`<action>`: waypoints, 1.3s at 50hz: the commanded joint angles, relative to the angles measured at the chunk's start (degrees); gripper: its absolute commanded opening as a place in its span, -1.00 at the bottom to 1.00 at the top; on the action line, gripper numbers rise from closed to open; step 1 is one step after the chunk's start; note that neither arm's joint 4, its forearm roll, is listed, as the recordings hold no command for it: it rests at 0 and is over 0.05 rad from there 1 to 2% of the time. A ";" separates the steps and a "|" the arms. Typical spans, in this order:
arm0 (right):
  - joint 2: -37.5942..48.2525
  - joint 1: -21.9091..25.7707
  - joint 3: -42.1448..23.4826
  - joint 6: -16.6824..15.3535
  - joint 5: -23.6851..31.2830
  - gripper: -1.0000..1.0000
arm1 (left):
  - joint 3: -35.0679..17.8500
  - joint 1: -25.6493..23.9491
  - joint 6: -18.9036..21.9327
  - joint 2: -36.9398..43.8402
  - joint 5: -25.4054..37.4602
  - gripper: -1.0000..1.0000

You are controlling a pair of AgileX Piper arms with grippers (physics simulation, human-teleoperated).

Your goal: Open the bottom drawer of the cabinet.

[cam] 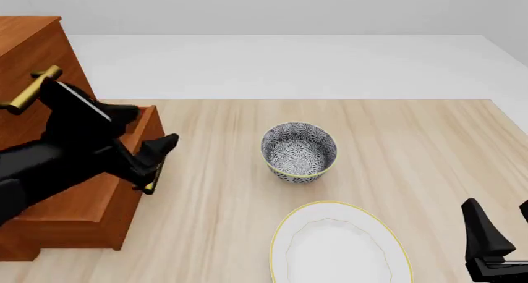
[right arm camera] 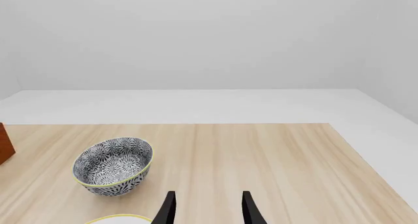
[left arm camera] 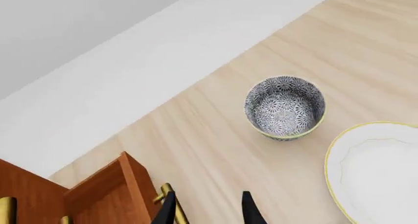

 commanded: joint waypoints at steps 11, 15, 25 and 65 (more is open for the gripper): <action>0.01 0.00 0.00 0.01 0.00 1.00 | -10.52 13.50 -0.95 -0.31 22.18 1.00; 0.00 0.00 0.00 -0.03 0.00 1.00 | -11.84 15.50 -1.96 -0.15 23.96 1.00; 0.01 0.00 0.00 0.01 0.00 1.00 | -11.32 21.27 -5.31 1.03 24.23 1.00; 0.00 0.01 0.00 0.00 0.00 1.00 | -6.03 22.15 -12.18 15.85 14.81 1.00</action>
